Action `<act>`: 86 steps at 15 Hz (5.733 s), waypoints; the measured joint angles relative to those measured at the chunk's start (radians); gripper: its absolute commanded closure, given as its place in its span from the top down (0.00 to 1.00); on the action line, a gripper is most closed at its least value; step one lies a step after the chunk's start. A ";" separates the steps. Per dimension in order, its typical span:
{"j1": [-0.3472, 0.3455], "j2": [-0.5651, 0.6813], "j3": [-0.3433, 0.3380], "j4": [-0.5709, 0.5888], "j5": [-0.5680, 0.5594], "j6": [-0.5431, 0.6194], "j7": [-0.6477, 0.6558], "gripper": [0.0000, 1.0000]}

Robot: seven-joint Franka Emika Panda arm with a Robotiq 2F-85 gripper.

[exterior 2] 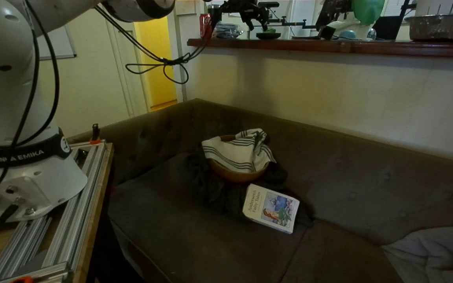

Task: Put the black remote control on the backrest of the sofa.

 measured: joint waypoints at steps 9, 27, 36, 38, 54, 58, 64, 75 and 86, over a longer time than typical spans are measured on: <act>-0.038 0.005 0.062 0.000 0.046 0.035 -0.106 1.00; -0.042 0.087 0.038 -0.001 0.043 0.239 -0.190 0.45; -0.036 0.077 -0.018 0.004 0.042 0.347 -0.082 0.37; -0.036 0.052 -0.058 0.007 0.040 0.380 0.011 0.37; -0.046 -0.026 -0.386 0.007 -0.222 -0.084 0.806 0.37; -0.045 -0.025 -0.377 0.007 -0.229 -0.322 0.922 0.37; -0.073 -0.018 -0.308 0.000 -0.224 -0.664 1.063 0.37; -0.124 0.001 -0.223 -0.001 -0.185 -0.726 1.134 0.37; -0.366 0.016 -0.191 -0.001 -0.161 -0.601 0.887 0.37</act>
